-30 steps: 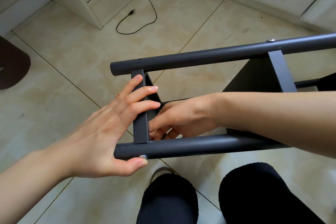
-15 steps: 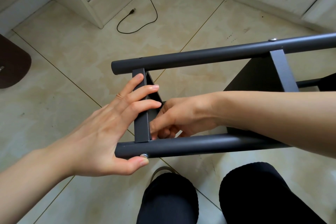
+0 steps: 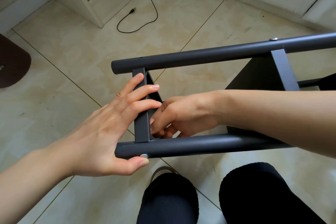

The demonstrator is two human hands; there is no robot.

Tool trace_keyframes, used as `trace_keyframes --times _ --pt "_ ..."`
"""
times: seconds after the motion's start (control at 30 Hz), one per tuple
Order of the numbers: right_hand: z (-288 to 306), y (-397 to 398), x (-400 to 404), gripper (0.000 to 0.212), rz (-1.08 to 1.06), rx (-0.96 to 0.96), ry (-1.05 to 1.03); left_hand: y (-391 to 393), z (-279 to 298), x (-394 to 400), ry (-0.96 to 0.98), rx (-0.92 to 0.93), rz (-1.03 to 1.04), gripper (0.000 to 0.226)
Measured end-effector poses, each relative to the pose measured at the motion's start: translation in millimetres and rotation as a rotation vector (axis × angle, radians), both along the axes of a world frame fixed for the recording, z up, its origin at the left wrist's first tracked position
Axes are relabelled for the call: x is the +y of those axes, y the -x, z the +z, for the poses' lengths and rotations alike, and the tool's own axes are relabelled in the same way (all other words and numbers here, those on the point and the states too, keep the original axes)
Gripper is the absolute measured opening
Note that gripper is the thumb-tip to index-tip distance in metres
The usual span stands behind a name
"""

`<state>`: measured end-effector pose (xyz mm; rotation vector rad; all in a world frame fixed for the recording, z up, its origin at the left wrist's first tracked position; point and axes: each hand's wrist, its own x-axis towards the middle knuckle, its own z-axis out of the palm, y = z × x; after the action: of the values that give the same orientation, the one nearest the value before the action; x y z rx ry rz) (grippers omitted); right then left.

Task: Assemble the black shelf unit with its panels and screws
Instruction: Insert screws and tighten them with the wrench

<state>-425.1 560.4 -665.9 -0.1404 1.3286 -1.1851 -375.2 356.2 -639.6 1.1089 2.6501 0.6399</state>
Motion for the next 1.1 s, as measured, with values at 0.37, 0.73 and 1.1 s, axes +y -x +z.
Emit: trace_keyframes --times 0.37,0.73,1.1 --pt "-2.1 0.7 -1.2 0.031 0.053 0.094 -0.082 1.2 -1.3 0.2 -0.009 -0.009 0.003 0.082" --pt "-3.5 1.0 -2.2 0.032 0.042 0.072 -0.083 1.6 -2.7 -0.5 -0.016 0.001 -0.006 0.082" --pt "-2.8 1.5 -0.8 0.029 0.013 -0.022 -0.042 1.9 -2.6 0.0 -0.019 -0.007 -0.001 0.081"
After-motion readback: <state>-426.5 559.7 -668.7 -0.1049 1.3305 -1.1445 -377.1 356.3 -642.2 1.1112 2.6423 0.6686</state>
